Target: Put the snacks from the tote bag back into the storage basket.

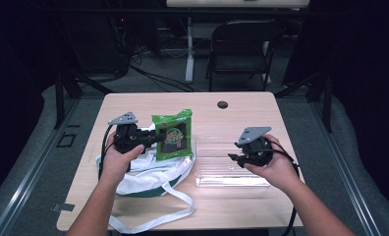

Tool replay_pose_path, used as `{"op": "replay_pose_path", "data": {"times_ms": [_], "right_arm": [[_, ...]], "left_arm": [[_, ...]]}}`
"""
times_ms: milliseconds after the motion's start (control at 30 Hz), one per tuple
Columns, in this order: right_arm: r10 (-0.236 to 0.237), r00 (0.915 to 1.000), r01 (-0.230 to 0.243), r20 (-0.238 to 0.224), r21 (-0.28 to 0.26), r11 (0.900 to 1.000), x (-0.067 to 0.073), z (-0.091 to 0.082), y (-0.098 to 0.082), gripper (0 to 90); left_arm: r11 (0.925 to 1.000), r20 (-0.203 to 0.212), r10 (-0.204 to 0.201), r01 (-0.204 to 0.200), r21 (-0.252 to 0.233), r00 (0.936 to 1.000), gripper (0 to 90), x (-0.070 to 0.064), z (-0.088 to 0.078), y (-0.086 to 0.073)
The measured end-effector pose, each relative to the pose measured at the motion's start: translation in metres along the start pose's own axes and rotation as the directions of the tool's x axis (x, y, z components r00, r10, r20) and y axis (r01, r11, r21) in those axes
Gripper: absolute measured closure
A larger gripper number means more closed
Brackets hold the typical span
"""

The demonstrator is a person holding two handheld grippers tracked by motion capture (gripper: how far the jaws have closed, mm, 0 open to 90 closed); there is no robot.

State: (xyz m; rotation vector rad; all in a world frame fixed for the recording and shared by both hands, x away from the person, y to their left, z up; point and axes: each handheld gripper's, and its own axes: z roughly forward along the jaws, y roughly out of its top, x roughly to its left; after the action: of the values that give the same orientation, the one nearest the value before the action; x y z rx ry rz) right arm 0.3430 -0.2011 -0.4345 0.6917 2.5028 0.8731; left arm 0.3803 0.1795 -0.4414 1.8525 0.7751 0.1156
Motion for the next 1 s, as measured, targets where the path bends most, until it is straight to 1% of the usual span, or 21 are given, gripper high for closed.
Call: {"op": "replay_pose_path", "data": {"times_ms": [33, 67, 133, 167, 200, 233, 333, 433, 500, 567, 633, 767, 833, 1000], "right_arm": [[0.003, 1.0, -0.003, -0.004, -0.004, 1.0, -0.001, 0.0, 0.002, 53.4], [-0.005, 1.0, 0.005, -0.007, 0.008, 1.0, -0.002, -0.001, 0.004, 53.4], [-0.008, 0.9999, 0.008, -0.011, 0.002, 1.0, -0.004, -0.001, 0.007, 53.4], [-0.019, 0.9998, 0.019, -0.01, 0.013, 1.0, -0.005, -0.003, 0.009, 53.4], [-0.019, 0.9998, 0.019, -0.01, 0.013, 1.0, -0.005, -0.003, 0.009, 53.4], [-0.033, 0.9993, 0.033, -0.016, 0.01, 0.999, -0.006, -0.004, 0.013, 53.5], [-0.046, 0.9986, 0.046, -0.026, 0.017, 0.999, -0.009, -0.006, 0.019, 55.2], [-0.061, 0.9978, 0.061, -0.027, 0.023, 0.998, -0.011, -0.007, 0.025, 55.2], [-0.063, 0.9974, 0.064, -0.035, 0.023, 0.998, -0.013, -0.007, 0.029, 55.1], [-0.074, 0.997, 0.074, -0.025, 0.034, 0.997, -0.014, -0.009, 0.033, 54.4], [-0.072, 0.9969, 0.073, -0.032, 0.026, 0.997, -0.016, -0.009, 0.037, 53.5], [-0.094, 0.9944, 0.096, -0.048, 0.03, 0.995, -0.018, -0.01, 0.044, 52.8], [-0.108, 0.9928, 0.11, -0.052, 0.041, 0.993, -0.019, -0.011, 0.049, 52.5], [-0.138, 0.9884, 0.14, -0.063, 0.031, 0.99, -0.019, -0.013, 0.06, 50.2]], "left_arm": [[1.0, 0.002, -0.001, 0.001, -0.001, 1.0, 72.8, 0.0, 0.0, 0.0], [1.0, 0.004, -0.003, 0.003, -0.005, 1.0, 72.8, 0.0, 0.0, 0.0], [1.0, 0.009, -0.004, 0.004, -0.008, 0.9999, 72.8, -0.001, 0.0, 0.0], [1.0, 0.014, -0.005, 0.005, -0.007, 0.9999, 72.8, -0.001, 0.0, 0.0], [1.0, 0.014, -0.005, 0.005, -0.007, 0.9999, 72.8, -0.001, 0.0, 0.0], [1.0, 0.019, -0.003, 0.003, -0.007, 0.9998, 72.8, -0.002, 0.001, 0.0], [1.0, 0.02, 0.0, 0.0, -0.006, 0.9998, 72.8, -0.004, 0.002, 0.0], [1.0, 0.02, 0.004, -0.004, -0.006, 0.9998, 72.8, -0.005, 0.002, 0.0], [1.0, 0.023, 0.006, -0.006, -0.006, 0.9997, 72.8, -0.005, 0.002, 0.0], [1.0, 0.024, 0.007, -0.006, -0.005, 0.9997, 72.8, -0.006, 0.003, 0.0], [1.0, 0.026, 0.008, -0.008, -0.004, 0.9996, 72.9, -0.006, 0.003, 0.0], [0.9999, 0.03, 0.014, -0.014, -0.004, 0.9994, 72.8, -0.008, 0.004, 0.001], [0.9999, 0.032, 0.013, -0.013, -0.009, 0.9994, 72.9, -0.009, 0.004, 0.001], [0.9998, 0.042, 0.018, -0.018, -0.011, 0.9989, 72.9, -0.011, 0.006, 0.001]]}}
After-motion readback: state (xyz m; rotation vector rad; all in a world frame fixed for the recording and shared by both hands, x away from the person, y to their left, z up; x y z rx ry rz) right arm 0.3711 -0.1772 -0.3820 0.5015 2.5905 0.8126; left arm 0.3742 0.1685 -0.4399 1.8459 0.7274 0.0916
